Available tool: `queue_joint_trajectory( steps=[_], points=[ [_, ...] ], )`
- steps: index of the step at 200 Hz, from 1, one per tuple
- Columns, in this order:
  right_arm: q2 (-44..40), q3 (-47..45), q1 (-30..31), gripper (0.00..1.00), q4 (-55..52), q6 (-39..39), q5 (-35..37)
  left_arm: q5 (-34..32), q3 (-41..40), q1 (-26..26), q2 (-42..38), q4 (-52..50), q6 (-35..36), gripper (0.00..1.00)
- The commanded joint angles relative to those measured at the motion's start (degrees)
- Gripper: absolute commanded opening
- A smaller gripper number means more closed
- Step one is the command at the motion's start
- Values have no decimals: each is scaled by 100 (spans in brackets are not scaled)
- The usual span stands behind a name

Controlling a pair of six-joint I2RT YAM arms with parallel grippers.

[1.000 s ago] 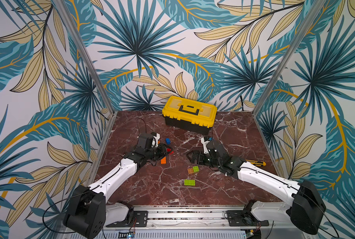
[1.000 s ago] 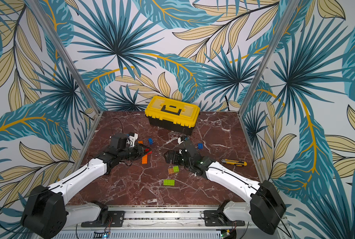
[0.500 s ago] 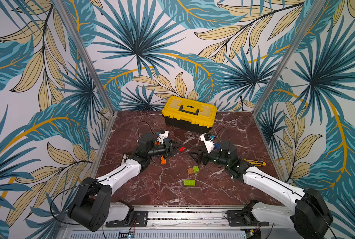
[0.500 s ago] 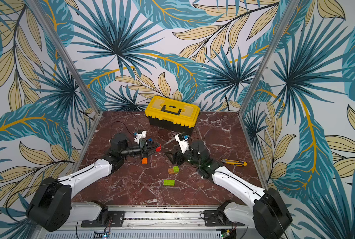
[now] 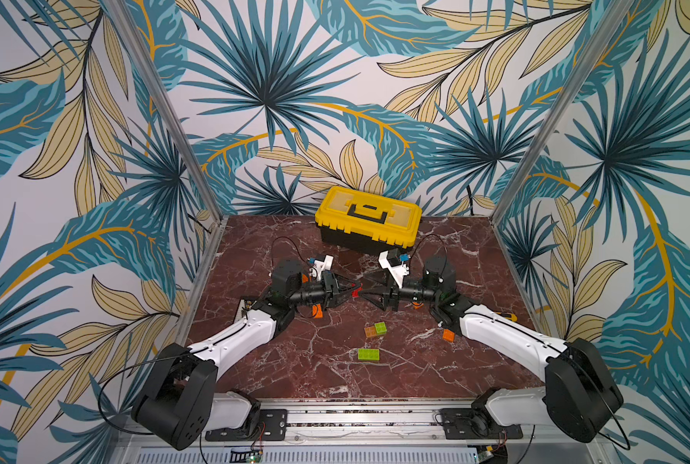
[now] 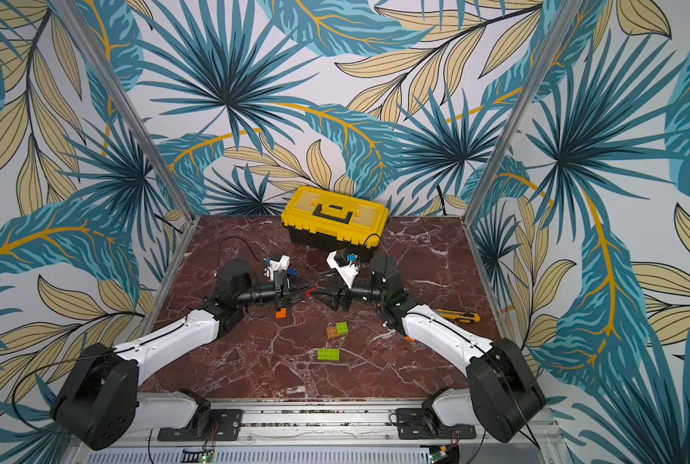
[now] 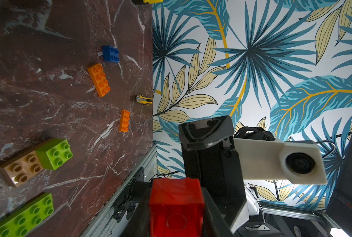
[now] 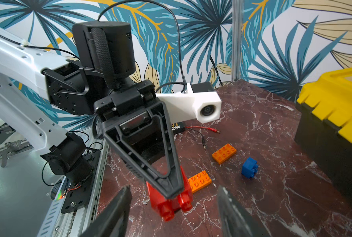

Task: Assemble the number 5 with lego
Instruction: Pick up the lego brick from the center of the board.

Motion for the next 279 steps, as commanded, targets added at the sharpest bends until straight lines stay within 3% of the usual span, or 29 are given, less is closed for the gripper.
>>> queue_joint_trajectory(
  steps=[1,55,100,136,212,218,230,242,255,279],
  points=[
    [142,99,-4,66,-5,-208,-164,54,-20,-29,-88,287,-22,26],
    [345,136,-4,63,88,-10,-267,83,-25,-38,-51,396,-61,26],
    [411,228,3,48,157,202,-436,98,-61,-60,-9,531,-115,26],
    [416,232,3,47,362,385,-491,91,-87,-73,-7,543,-134,26],
    [453,281,13,21,261,539,-683,64,-164,-75,28,745,-230,27],
    [455,276,14,20,263,574,-694,61,-170,-91,28,747,-234,30],
    [449,262,21,19,295,694,-677,30,-182,-85,11,746,-230,47],
    [423,234,28,17,320,824,-639,-13,-210,-87,-6,743,-210,53],
    [365,200,40,16,192,990,-408,-65,-219,-88,-39,671,-130,67],
    [134,102,40,16,-308,1260,40,-323,-87,-86,-226,-186,448,89]
  ],
)
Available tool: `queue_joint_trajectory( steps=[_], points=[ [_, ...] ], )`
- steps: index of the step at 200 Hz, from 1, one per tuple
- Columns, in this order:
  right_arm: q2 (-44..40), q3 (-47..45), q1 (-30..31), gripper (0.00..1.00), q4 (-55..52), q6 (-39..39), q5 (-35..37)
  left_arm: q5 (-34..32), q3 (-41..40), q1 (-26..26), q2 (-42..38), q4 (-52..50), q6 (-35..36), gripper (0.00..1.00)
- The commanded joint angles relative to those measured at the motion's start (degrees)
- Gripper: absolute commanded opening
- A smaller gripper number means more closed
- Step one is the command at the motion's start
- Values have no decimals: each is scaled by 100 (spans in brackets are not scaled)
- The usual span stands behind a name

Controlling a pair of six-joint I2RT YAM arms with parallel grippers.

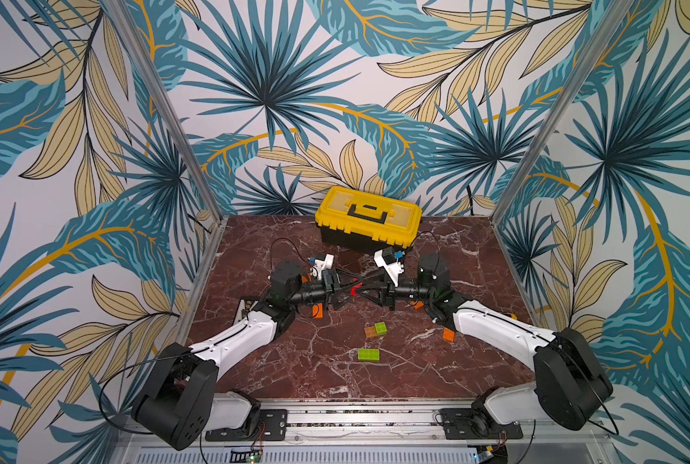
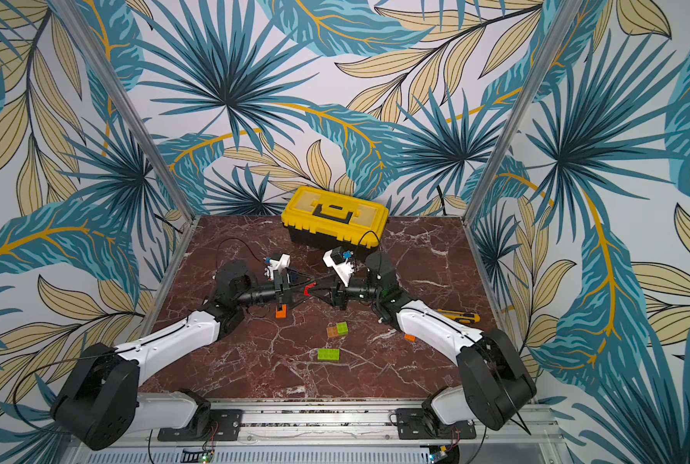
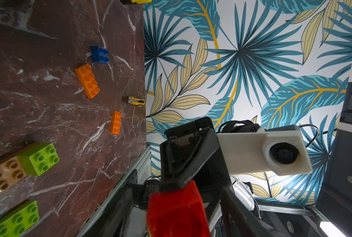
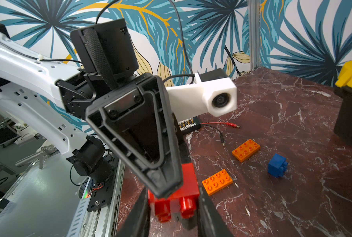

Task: Assemble the number 5 with lego
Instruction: Pick up the lego brick from the center of the board, then adjust the lego brick at the center of the board.

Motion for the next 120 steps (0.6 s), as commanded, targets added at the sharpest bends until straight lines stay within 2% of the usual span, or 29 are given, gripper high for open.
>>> queue_joint_trajectory(
  steps=[1,13,38,59,79,102,120],
  points=[
    [-255,-56,23,16,-416,462,449,-260,12,-17,-226,-663,607,89],
    [-460,-153,16,16,-729,585,801,-518,194,-14,-373,-1533,1176,100],
    [-960,-222,16,15,-1931,903,1821,-1710,751,-41,-752,-3824,2660,100],
    [-1254,-41,21,15,-3427,1336,2503,-2794,980,-136,-1025,-4977,3410,100],
    [-1361,130,37,14,-5027,1753,2967,-3649,1024,-345,-1279,-5383,3830,100],
    [-1412,171,188,12,-6113,2193,3192,-4338,919,-738,-1474,-5275,4173,100],
    [-1344,245,372,12,-6970,2406,3494,-5145,933,-1230,-1569,-5312,4637,100]
  ],
)
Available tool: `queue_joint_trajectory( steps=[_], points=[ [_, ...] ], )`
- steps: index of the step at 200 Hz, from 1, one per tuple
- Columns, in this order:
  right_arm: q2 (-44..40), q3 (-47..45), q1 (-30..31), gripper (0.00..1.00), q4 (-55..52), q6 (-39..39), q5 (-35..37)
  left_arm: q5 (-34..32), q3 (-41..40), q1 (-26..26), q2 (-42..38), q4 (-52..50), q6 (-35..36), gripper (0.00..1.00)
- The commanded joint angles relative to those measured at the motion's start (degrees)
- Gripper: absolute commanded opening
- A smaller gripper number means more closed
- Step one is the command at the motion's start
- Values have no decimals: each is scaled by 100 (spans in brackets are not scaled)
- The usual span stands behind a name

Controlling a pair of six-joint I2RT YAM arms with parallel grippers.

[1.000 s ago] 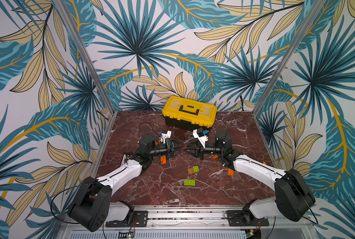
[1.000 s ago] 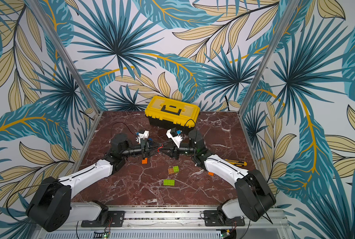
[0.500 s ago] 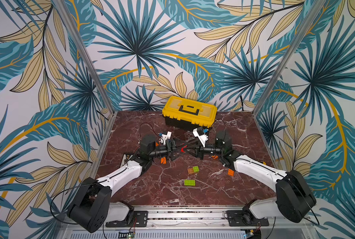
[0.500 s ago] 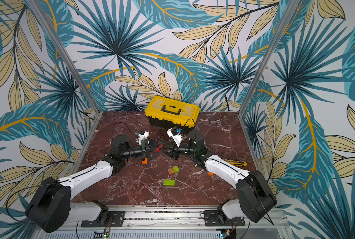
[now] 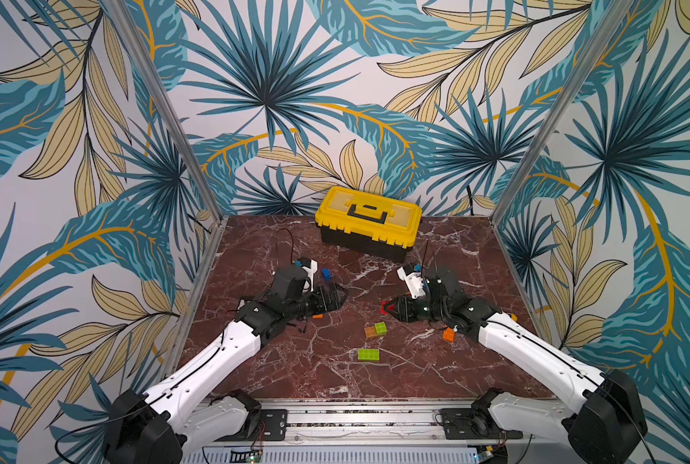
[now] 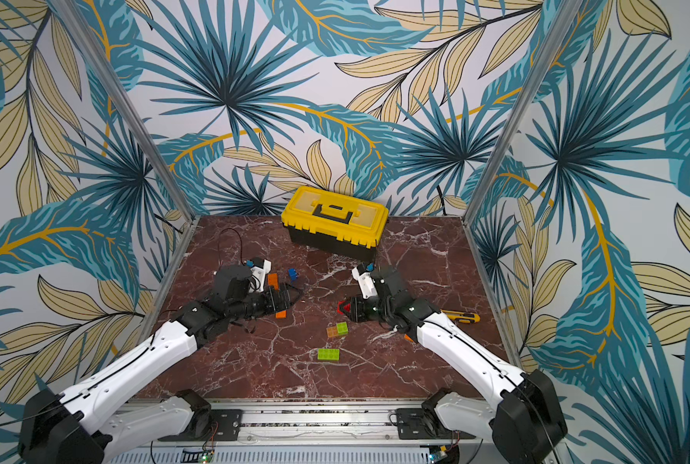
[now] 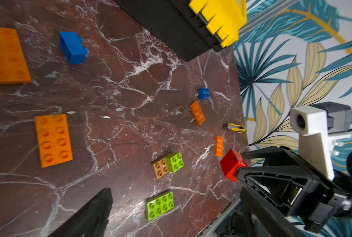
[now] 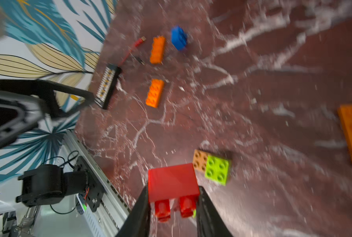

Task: Assemble the number 5 with lego
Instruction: Adjust the lego brick at the center of the board.

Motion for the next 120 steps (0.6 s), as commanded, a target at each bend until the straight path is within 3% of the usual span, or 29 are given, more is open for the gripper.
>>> queue_joint_trajectory(
  steps=[1,30,65,120],
  points=[
    [32,151,227,12,-1966,595,669,-1447,150,-516,-189,-410,954,100],
    [94,-14,684,11,-2385,1044,922,-2697,-159,-1114,-521,-147,1518,100],
    [636,-74,1087,13,-2589,1441,1245,-2806,-715,-1168,-970,350,1755,100],
    [1575,33,1283,14,-2186,1836,1544,-2696,-889,-1163,-1078,440,1805,100]
  ],
)
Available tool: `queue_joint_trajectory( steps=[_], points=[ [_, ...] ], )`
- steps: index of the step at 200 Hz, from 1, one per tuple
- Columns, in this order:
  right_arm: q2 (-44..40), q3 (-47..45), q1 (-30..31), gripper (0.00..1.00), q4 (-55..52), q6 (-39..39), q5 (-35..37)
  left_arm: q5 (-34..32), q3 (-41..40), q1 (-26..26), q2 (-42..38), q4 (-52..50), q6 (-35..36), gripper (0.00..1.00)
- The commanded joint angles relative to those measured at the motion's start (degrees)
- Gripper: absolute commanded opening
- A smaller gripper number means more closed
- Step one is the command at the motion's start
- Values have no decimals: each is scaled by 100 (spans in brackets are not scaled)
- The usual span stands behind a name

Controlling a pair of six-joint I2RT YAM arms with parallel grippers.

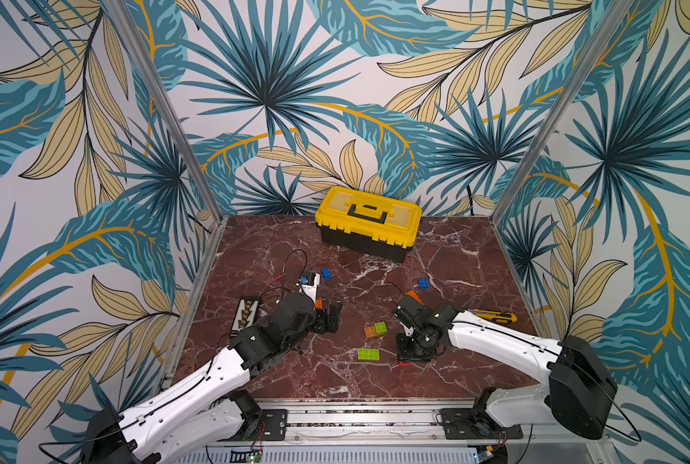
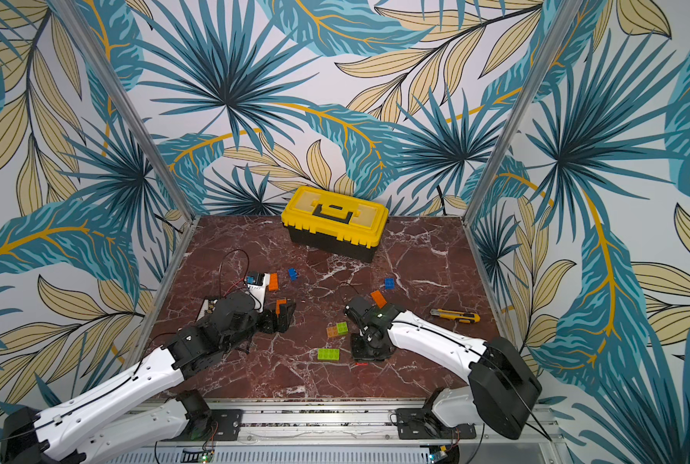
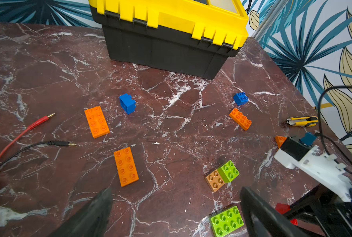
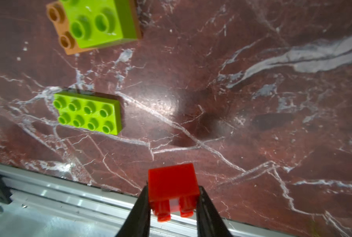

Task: Assemble the number 5 with lego
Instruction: Adjust the lego brick at the center of the board.

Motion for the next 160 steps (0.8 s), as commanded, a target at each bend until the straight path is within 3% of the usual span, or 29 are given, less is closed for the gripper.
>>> queue_joint_trajectory(
  steps=[1,106,160],
  points=[
    [362,20,46,14,40,316,354,-90,-116,-11,-61,195,139,100],
    [719,-53,141,33,471,474,556,71,-315,-8,-73,607,26,100],
    [664,-158,178,36,612,525,559,106,-351,-13,-14,572,18,100]
  ],
)
